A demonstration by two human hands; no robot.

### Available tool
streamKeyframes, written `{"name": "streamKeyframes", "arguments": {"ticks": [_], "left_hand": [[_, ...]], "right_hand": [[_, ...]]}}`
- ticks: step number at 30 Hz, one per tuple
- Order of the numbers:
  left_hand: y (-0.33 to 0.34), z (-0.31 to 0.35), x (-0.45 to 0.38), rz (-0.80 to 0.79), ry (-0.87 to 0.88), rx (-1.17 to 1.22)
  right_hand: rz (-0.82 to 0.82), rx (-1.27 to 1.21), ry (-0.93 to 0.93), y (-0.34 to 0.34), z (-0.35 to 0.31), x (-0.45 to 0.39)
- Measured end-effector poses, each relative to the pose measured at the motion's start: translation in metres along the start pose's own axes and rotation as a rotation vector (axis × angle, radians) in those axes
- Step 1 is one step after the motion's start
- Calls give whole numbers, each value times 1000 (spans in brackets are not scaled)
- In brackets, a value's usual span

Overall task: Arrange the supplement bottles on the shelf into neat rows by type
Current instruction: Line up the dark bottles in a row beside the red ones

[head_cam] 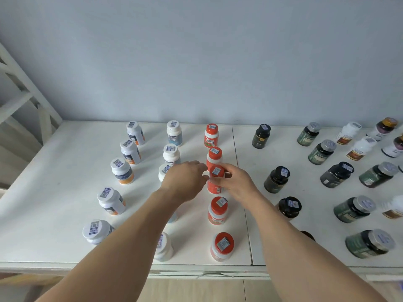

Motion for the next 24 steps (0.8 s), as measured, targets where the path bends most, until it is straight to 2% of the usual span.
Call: {"name": "streamKeyframes", "arguments": {"ticks": [13, 20, 24], "left_hand": [[-1, 4, 1, -33, -22, 49], [-4, 33, -10, -43, 35, -10], [-16, 53, -22, 24, -4, 7]], "right_hand": [[-32, -79, 32, 0, -2, 14], [0, -104, -28, -47, -5, 25], [13, -109, -44, -79, 2, 15]]}}
Point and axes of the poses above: each hand's wrist, its own x-axis away from the middle knuckle, its own y-axis out of the palm, z = x × y, the point moved 5 cm from there along -x, towards the middle knuckle, and after that the axes turned 2 degrees about y, right-handed, at the moved point
